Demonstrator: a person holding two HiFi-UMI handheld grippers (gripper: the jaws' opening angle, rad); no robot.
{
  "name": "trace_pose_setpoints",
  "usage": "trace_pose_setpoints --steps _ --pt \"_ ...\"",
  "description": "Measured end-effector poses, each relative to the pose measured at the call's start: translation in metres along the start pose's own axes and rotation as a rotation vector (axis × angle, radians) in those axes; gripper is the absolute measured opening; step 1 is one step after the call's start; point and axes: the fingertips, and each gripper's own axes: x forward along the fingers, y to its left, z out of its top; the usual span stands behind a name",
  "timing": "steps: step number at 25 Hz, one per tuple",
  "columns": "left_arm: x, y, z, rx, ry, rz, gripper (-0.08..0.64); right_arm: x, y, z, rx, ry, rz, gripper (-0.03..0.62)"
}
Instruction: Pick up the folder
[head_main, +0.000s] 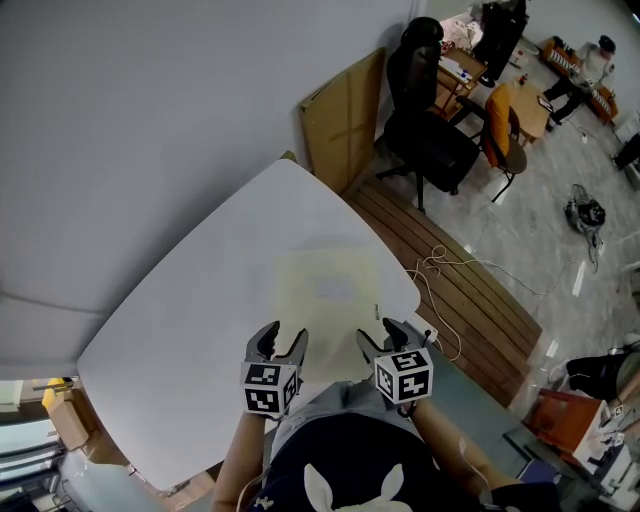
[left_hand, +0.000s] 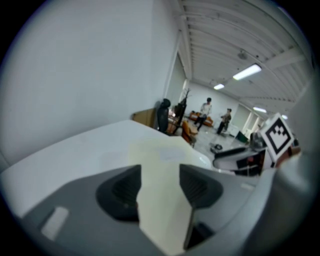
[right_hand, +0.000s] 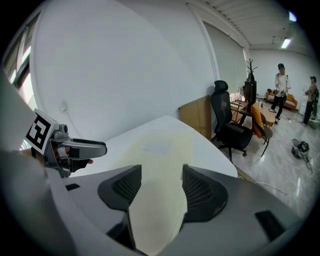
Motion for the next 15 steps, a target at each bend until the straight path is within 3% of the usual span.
trace_pose_setpoints --steps 15 --pt "0.016 0.018 -0.019 -0.06 0.059 0.0 0.239 0.014 -0.012 -0.013 0.07 0.051 0.002 0.236"
